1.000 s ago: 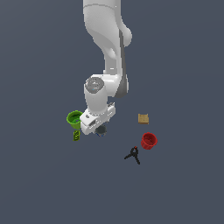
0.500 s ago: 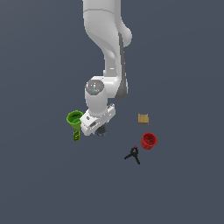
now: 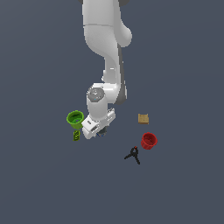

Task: Pick up a designated object from a clutter of objects.

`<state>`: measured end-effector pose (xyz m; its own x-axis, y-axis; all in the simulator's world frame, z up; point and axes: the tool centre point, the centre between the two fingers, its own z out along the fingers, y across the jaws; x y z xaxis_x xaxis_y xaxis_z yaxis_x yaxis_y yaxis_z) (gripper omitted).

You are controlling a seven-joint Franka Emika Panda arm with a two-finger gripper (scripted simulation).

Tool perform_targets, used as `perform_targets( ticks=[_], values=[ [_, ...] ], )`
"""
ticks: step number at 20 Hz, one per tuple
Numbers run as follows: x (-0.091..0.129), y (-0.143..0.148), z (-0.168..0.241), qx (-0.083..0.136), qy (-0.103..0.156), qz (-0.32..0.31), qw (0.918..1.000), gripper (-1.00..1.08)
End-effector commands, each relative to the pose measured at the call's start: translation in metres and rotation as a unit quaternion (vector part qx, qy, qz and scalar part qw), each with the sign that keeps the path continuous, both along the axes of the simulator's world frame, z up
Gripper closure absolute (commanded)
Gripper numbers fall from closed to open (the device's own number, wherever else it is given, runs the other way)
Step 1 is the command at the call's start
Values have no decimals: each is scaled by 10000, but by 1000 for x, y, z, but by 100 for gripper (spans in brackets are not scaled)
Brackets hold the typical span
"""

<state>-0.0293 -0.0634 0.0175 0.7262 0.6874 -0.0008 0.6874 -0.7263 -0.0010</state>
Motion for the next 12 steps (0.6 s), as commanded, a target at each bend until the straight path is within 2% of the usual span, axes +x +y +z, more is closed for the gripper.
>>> perform_targets(
  ticks=[1,2,3,12],
  values=[
    [1,0,-4,-1,-6,1,10000,-92],
    [1,0,-4,-1,-6,1,10000,-92],
    [1,0,-4,-1,-6,1,10000,108],
    [1,0,-4,-1,-6,1,10000,108]
  ],
)
